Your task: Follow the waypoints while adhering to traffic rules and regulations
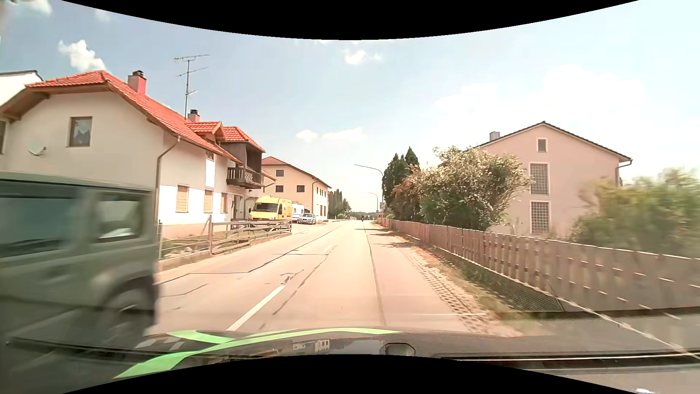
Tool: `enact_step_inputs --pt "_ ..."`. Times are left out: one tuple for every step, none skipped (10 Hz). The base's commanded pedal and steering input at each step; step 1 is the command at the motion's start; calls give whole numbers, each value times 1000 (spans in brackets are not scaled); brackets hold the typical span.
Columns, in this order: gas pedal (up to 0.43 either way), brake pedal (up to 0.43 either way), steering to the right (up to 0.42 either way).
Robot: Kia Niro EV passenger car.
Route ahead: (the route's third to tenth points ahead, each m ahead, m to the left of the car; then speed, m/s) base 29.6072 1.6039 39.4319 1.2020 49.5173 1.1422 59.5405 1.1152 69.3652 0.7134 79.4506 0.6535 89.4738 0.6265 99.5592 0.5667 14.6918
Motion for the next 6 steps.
enact_step_inputs --pt "130 0 -12" --pt "130 0 -12" --pt "130 0 -12" --pt "130 0 -11" --pt "130 0 -8" --pt "130 0 -6"
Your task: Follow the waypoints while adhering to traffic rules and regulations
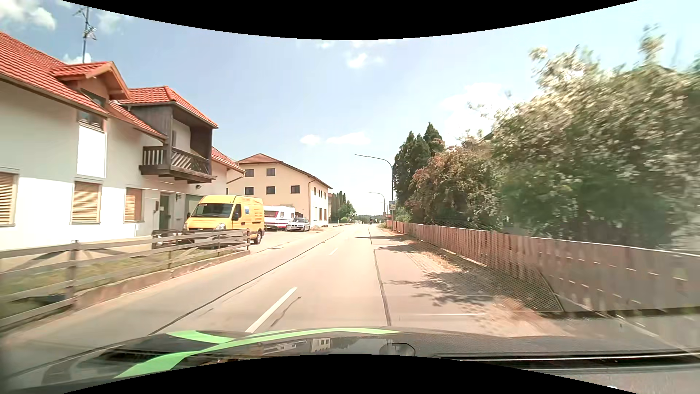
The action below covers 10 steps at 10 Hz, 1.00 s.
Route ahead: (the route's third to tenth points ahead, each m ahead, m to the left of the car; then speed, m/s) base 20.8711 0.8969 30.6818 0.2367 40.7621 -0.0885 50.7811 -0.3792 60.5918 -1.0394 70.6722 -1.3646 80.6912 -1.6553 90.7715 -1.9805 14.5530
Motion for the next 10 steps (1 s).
enact_step_inputs --pt "130 0 -4" --pt "138 0 -4" --pt "150 0 -6" --pt "169 0 -6" --pt "189 0 -7" --pt "189 0 -7" --pt "189 0 -4" --pt "189 0 -2" --pt "209 0 0" --pt "209 0 -1"
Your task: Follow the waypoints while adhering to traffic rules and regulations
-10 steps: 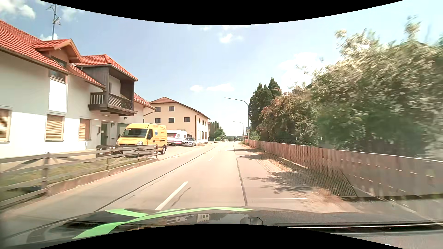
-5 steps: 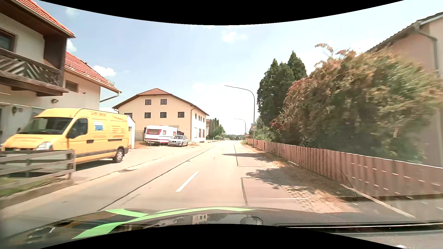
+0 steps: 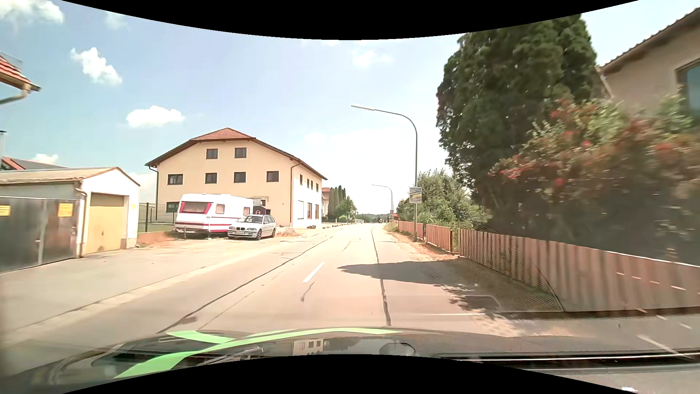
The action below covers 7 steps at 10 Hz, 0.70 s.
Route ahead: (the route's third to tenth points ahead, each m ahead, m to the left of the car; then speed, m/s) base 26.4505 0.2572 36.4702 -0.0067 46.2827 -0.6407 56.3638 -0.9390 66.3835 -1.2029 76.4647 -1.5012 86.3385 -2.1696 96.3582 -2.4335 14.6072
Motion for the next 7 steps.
enact_step_inputs --pt "228 0 -1" --pt "248 0 -1" --pt "260 0 -1" --pt "260 0 -2" --pt "260 0 -1" --pt "260 0 -1" --pt "248 0 -1"
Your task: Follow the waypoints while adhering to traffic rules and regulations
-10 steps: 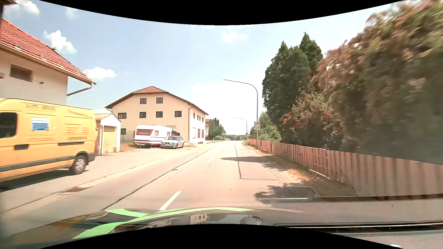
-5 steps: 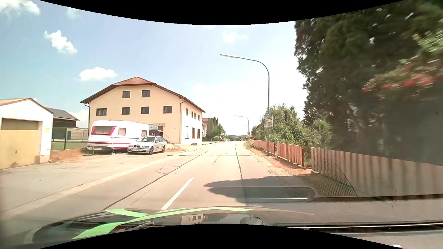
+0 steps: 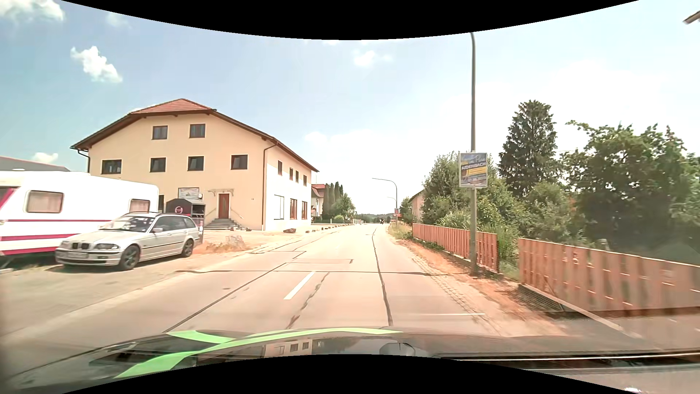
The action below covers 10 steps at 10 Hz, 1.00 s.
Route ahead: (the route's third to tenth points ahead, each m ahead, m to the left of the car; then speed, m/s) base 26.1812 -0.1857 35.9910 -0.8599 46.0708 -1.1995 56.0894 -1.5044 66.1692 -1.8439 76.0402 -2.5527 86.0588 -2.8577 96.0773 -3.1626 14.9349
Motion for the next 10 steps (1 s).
enact_step_inputs --pt "248 0 -1" --pt "248 0 -1" --pt "248 0 -1" --pt "260 0 -1" --pt "268 0 -1" --pt "268 0 -1" --pt "268 0 -1" --pt "268 0 -1" --pt "268 0 -1" --pt "268 0 0"
